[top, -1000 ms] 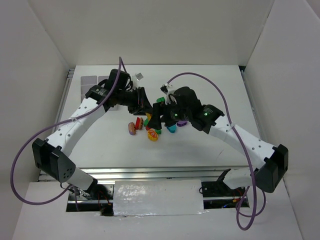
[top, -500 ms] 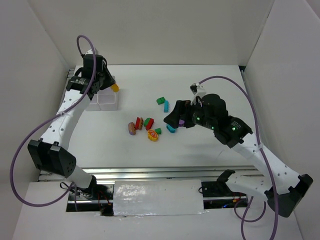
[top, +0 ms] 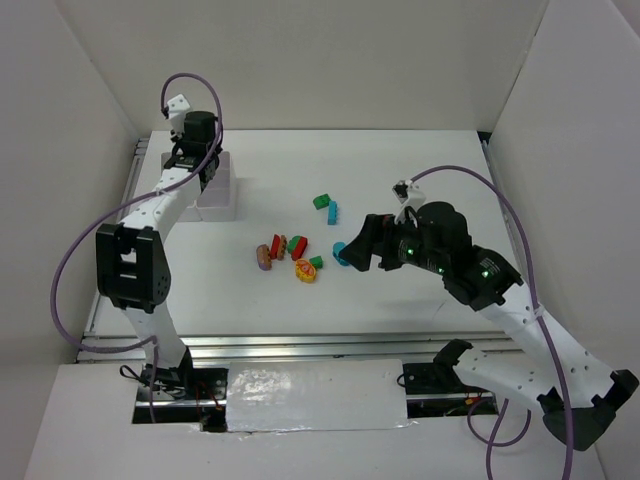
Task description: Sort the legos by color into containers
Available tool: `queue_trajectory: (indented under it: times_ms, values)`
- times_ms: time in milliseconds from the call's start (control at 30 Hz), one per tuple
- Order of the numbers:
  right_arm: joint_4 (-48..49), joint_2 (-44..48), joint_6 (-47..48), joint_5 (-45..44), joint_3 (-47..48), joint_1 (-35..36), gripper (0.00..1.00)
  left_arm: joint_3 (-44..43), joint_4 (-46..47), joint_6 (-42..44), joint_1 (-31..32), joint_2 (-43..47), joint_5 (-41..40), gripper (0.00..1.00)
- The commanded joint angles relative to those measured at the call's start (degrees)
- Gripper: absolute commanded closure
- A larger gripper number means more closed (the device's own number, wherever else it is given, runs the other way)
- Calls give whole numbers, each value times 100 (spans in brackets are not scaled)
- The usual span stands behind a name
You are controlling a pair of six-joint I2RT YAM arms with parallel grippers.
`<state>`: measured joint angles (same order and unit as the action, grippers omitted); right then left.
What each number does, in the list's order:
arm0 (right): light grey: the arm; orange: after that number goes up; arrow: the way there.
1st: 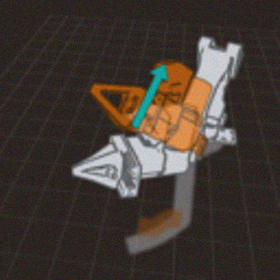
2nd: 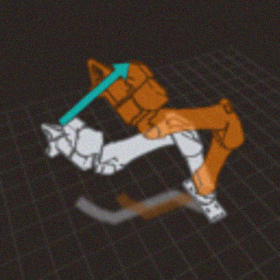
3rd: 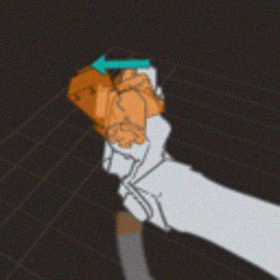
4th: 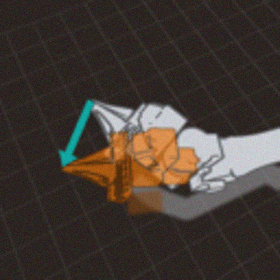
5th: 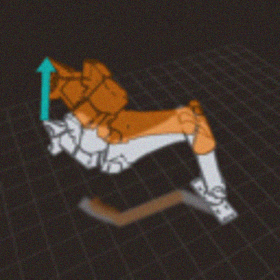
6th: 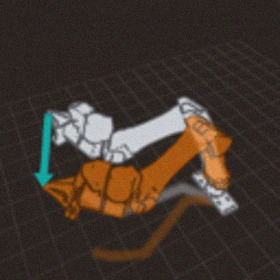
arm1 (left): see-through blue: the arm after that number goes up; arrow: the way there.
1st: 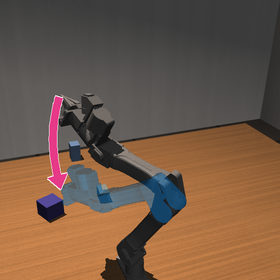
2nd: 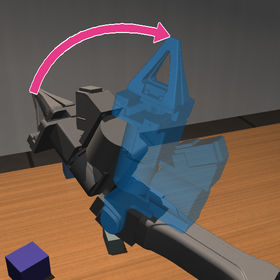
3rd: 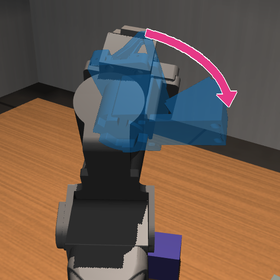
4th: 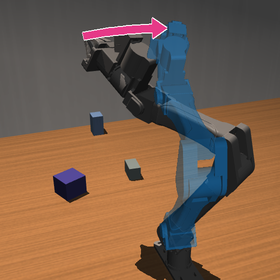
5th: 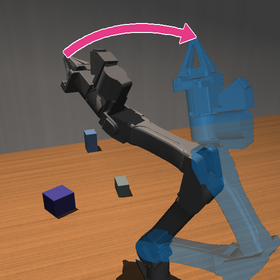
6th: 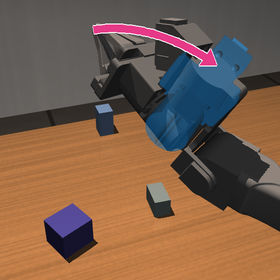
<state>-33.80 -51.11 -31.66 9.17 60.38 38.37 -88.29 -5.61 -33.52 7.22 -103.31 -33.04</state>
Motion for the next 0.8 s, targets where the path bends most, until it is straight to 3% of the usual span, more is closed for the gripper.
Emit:
queue_trajectory:
  times_ms: [0, 300, 433, 767]
  values:
    - [-258, 145, 125, -91, 202, 4, 0, -320, 701, 179, -28, -137, -159, 100]
    - [-425, 137, 309, -56, 246, 4, 0, -198, 903, 91, -204, -374, -71, 100]
    - [-461, -30, 388, 76, 386, 4, 0, -4, 1053, 30, -213, -366, -124, 92]
    - [-461, -303, 512, 112, 571, 4, 0, -30, 992, -23, -239, -594, -106, 88]
